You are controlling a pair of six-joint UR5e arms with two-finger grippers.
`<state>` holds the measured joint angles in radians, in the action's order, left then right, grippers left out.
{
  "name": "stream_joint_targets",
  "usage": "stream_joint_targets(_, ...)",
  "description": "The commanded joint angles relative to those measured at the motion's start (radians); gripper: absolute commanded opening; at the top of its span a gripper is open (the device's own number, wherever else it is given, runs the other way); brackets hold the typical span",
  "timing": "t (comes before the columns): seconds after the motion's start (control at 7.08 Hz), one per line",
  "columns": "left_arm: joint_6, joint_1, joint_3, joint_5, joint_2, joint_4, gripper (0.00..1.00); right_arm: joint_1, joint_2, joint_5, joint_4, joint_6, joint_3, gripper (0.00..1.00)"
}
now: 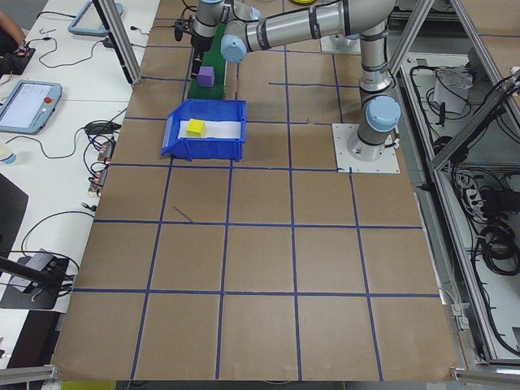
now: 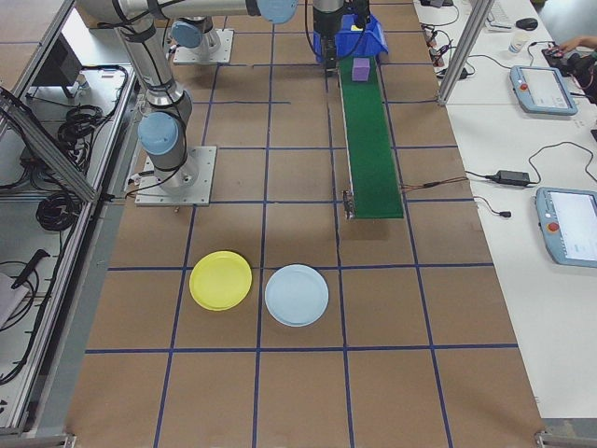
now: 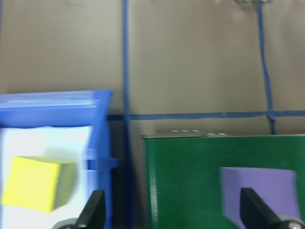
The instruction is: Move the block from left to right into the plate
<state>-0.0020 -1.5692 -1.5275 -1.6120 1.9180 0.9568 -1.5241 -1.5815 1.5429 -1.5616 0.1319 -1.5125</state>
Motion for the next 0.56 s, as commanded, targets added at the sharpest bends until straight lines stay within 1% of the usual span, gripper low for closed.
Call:
stream_joint_targets(0.0, 0.155, 0.115, -0.016, 0.001, 0.015, 0.037, 1.00, 0.002, 0.000, 0.002, 0.000, 0.000, 0.000, 1.00)
stream_joint_targets(0.14, 0.172, 0.138, -0.026, 0.001, 0.047, 0.031, 1.00, 0.002, 0.000, 0.002, 0.000, 0.000, 0.000, 1.00)
stream_joint_targets(0.28, 0.257, 0.149, -0.026, -0.002, 0.085, 0.022, 1.00, 0.002, 0.000, 0.003, 0.000, 0.000, 0.000, 1.00)
stream_joint_targets(0.42, 0.296, 0.153, -0.031, 0.000, 0.122, -0.004, 1.00, 0.002, 0.000, 0.003, 0.000, 0.000, 0.000, 1.00)
